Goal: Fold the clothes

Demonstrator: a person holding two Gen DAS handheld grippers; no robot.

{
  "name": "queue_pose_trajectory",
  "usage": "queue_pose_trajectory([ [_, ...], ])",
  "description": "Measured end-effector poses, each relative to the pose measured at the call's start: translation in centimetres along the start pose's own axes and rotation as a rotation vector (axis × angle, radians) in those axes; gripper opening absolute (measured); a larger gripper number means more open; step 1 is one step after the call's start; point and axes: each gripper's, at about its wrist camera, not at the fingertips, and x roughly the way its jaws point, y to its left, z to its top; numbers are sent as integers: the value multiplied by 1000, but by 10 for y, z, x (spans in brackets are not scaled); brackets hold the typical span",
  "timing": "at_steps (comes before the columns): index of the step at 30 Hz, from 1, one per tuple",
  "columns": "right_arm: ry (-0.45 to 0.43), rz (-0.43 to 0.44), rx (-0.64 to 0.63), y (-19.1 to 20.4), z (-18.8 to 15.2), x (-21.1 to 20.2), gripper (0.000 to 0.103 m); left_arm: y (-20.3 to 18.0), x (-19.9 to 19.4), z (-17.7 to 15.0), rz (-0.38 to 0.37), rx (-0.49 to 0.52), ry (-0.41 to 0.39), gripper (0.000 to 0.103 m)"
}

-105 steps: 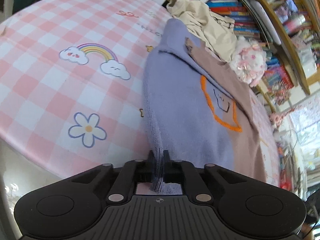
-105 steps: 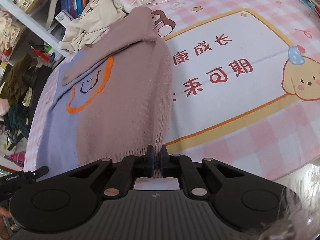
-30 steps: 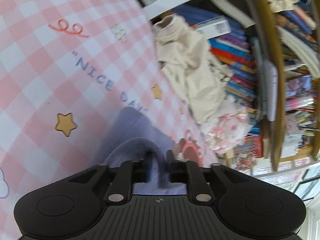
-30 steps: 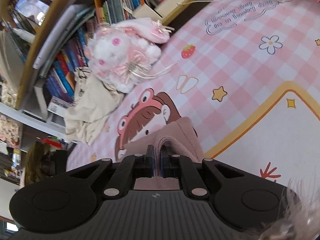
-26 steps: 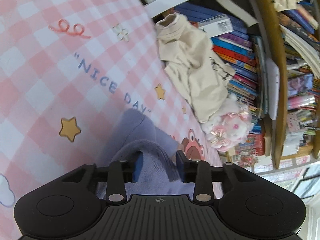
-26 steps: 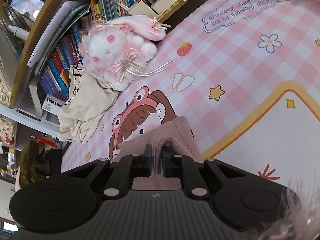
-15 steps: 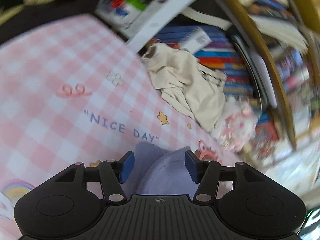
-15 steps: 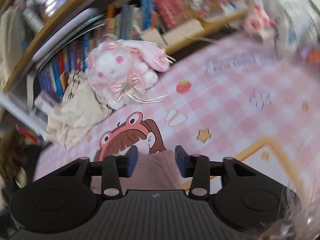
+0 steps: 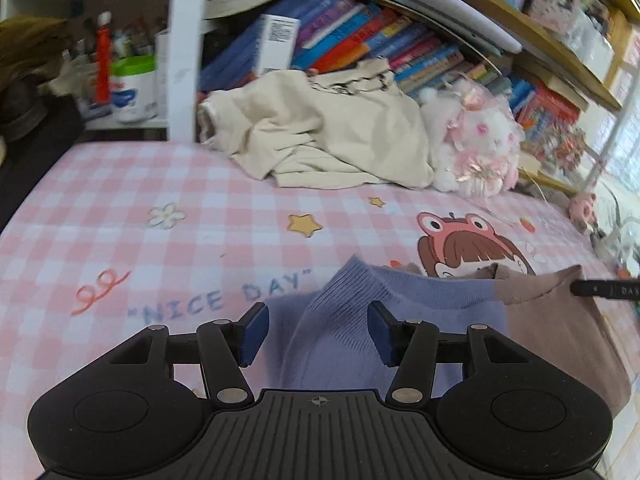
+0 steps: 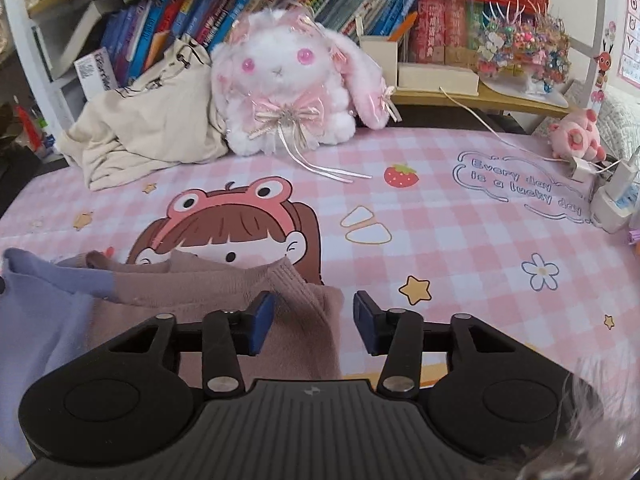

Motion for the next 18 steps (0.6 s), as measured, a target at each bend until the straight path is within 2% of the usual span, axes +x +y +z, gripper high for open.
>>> queue_pose_trajectory([
  [1,4,4,4,-1,1,3,40,-3,3,1,-5,20,3,53],
  [3,19,17,5,-2,2,8,27,-7,11,4,-11,52,14,49],
  [4,27,24,5,-3,2,10,22,-7,16,4,-17,57,27,38],
  [5,36,33,8,-3,2,13,13,-7,20,5,-24,58,36,29],
  [6,44,44,16,-4,1,14,6,-5,16,5,-34,36,28,6],
  [7,41,50,30,-5,0,12,6,-3,13,6,-44,14,20,4],
  [10,-44,94,113,-14,2,-17,6,4,3,8,-74,-52,-3,4],
  [12,-60,121,194,-24,5,-25,6,9,-3,9,-94,-96,-19,4],
  [13,-45,122,214,-27,6,-20,6,12,-4,9,-101,-118,-21,4],
  [16,59,87,229,-32,3,18,6,29,34,1,-79,-168,70,4],
  [18,47,100,241,-34,-3,29,6,32,45,-4,-68,-172,90,6],
])
